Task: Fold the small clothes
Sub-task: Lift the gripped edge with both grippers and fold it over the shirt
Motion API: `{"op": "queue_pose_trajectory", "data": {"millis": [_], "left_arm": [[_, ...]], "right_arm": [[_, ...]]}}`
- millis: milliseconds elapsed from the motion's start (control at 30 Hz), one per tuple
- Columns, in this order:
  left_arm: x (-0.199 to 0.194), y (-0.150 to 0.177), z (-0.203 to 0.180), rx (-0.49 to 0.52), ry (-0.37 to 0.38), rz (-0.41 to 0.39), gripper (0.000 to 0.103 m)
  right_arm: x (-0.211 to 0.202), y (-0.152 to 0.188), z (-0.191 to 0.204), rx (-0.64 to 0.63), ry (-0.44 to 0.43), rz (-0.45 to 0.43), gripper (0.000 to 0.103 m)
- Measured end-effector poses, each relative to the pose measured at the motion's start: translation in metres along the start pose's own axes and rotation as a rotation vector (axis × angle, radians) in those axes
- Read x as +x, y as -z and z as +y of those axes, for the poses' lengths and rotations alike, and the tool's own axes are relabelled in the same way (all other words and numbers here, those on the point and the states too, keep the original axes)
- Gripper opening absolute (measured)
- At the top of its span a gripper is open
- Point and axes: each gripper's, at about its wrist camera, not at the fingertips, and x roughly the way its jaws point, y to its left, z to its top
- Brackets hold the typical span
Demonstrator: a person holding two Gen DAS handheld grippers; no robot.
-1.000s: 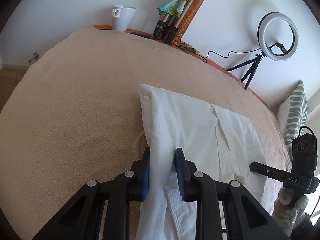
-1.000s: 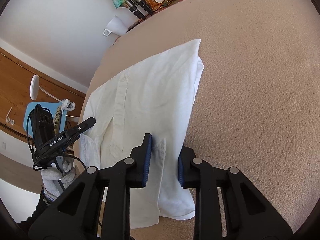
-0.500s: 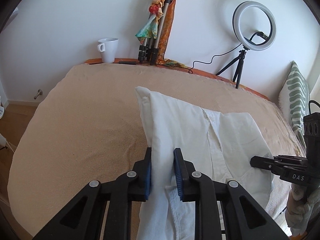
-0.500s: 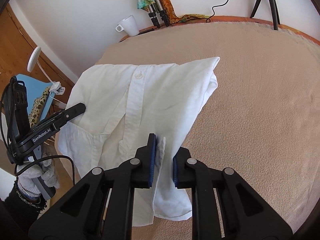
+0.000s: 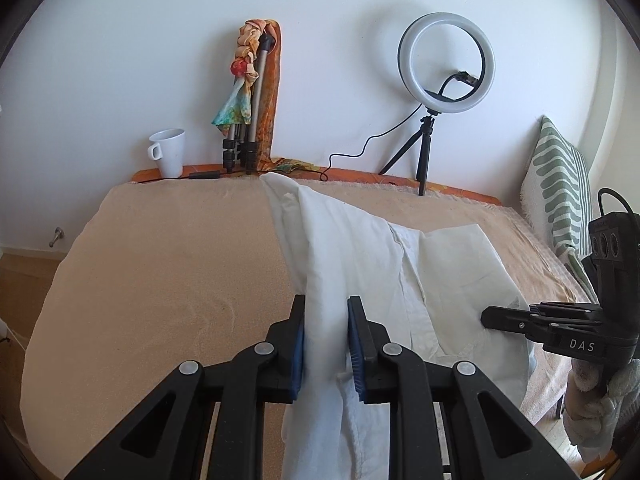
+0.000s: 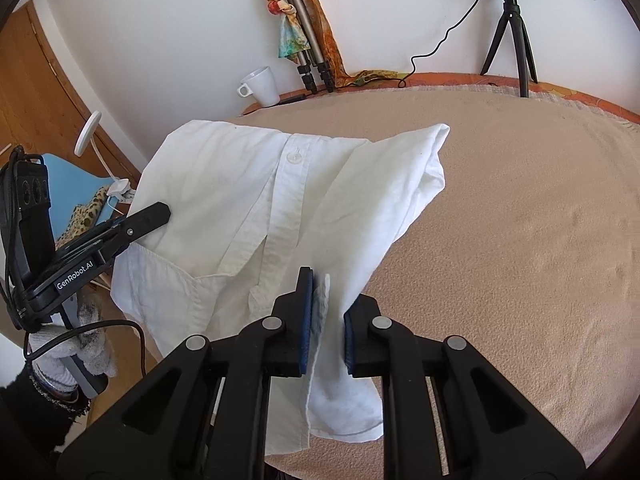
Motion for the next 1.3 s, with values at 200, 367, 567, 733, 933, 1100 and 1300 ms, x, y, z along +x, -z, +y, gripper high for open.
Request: {"op": "queue_pose_trajectory", "data": {"millis": [200, 367, 567, 733, 933, 1100, 1300], "left_arm": [[0.016, -0.014, -0.037, 0.05, 0.047, -0.001, 0.018], [0.041, -0.027, -0.07, 0.077, 0.096, 0.008, 0.017], [0.067, -0.04, -0.111, 0.121, 0.144, 0.015, 0.017], [0.09, -0.052, -0.139, 0.127, 0.183, 0.023, 0.017], [0.123, -0.066, -0.17, 0.111, 0.223, 0.035, 0.017], [0.151, -0.078, -0.197, 0.105, 0.242, 0.026, 0.016], [0.187, -0.09, -0.223, 0.077, 0.243, 0.02, 0.016]], "right_arm": [[-0.028, 0.001, -0.02, 0.011, 0.027, -0.04, 0.013], [-0.05, 0.001, -0.048, 0.034, 0.063, -0.071, 0.013], [-0.071, -0.001, -0.084, 0.067, 0.112, -0.098, 0.013], [-0.084, -0.006, -0.114, 0.086, 0.152, -0.113, 0.013], [-0.099, -0.017, -0.15, 0.102, 0.203, -0.135, 0.013], [-0.104, -0.038, -0.18, 0.09, 0.259, -0.145, 0.012], [-0.106, -0.062, -0.216, 0.064, 0.32, -0.145, 0.012]]}}
